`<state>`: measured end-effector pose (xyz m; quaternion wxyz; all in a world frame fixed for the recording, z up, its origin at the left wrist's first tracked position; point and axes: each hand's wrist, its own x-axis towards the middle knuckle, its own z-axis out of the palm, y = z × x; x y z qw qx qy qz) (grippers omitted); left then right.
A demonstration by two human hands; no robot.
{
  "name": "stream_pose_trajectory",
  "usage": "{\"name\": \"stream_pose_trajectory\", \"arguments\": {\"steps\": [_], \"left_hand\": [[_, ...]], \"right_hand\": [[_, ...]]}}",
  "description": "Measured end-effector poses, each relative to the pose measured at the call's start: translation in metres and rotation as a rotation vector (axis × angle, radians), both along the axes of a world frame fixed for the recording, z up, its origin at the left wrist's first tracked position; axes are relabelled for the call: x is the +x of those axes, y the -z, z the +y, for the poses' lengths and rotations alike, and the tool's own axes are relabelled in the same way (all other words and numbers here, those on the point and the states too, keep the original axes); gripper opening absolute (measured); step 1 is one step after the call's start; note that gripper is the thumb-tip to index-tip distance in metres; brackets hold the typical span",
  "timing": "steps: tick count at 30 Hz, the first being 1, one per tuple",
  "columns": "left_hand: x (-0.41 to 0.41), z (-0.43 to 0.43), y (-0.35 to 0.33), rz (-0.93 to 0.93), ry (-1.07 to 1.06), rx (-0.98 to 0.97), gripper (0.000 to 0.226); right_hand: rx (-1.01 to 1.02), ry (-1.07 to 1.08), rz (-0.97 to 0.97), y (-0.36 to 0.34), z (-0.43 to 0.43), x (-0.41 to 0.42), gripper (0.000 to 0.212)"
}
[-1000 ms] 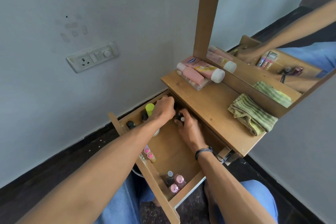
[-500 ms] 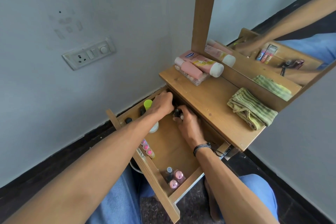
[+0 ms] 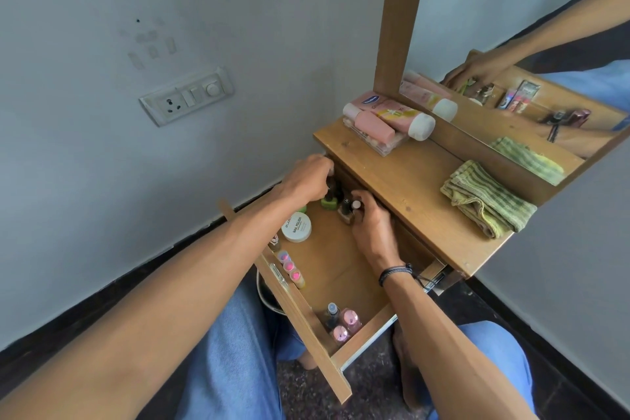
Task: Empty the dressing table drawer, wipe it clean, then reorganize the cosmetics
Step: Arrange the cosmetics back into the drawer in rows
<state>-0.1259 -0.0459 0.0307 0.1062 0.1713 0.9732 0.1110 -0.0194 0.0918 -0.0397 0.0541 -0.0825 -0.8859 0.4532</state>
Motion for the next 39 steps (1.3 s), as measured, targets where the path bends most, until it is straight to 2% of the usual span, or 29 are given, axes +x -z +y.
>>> {"name": "stream_pose_trajectory", "arguments": {"steps": [6,9,14,18,22,26,29,35,39], "left_hand": [[0.000,-0.006,0.009,0.056,-0.024,0.073,0.041],[-0.001,-0.007,0.013,0.045,-0.044,0.099,0.047],[-0.004,-0.013,0.018,-0.001,-0.078,0.169,0.064],[-0.008,-0.016,0.018,-0.002,-0.085,0.219,0.063],[-0.009,-0.018,0.020,0.013,-0.096,0.254,0.059],[-0.011,-0.019,0.018,0.044,-0.109,0.285,0.043],[-0.012,-0.020,0.016,0.048,-0.127,0.295,0.038],[-0.015,-0.026,0.025,0.013,-0.158,0.313,0.040],[-0.013,-0.032,0.026,-0.017,-0.121,0.250,0.054]], "right_hand": [[-0.004,0.001,0.005,0.002,-0.002,-0.002,0.045],[0.019,-0.006,0.008,0.003,-0.003,-0.002,0.042],[0.027,-0.037,-0.045,0.003,-0.006,-0.002,0.052],[0.030,-0.097,-0.092,0.008,-0.007,-0.002,0.063],[0.087,-0.069,-0.081,0.012,-0.007,-0.007,0.047],[0.171,-0.082,-0.093,0.013,-0.006,-0.016,0.047],[0.161,-0.072,-0.100,0.014,-0.011,-0.023,0.046],[0.190,0.045,-0.065,0.028,-0.016,-0.028,0.036],[0.084,0.085,-0.094,0.027,-0.013,-0.026,0.025]]}}
